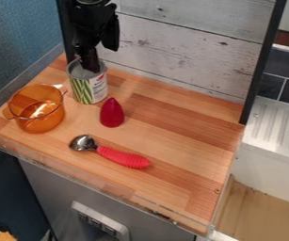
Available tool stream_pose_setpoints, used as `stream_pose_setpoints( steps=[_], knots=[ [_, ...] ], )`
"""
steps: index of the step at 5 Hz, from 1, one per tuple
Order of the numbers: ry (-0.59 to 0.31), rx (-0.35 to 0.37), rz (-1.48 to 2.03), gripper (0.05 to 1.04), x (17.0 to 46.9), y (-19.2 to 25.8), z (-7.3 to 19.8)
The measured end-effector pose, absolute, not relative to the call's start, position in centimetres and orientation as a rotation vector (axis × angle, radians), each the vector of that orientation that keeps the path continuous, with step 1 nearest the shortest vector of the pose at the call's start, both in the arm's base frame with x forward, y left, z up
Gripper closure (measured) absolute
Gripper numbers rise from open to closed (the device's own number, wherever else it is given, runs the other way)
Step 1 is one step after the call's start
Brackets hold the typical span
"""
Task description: Moved the red object to the down right corner of the table
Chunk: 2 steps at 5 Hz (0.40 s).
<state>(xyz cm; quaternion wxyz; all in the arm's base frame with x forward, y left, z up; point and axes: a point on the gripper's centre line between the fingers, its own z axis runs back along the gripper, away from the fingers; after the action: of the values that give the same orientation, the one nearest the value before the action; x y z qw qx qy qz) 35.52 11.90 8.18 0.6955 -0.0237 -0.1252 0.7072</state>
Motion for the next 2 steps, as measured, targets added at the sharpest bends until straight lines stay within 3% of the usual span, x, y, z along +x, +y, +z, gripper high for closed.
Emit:
stream_pose_setpoints(
  steps=[2],
  knots=[
    [-0.226, 0.019, 1.573, 0.083, 35.1, 11.5, 5.5]
  ],
)
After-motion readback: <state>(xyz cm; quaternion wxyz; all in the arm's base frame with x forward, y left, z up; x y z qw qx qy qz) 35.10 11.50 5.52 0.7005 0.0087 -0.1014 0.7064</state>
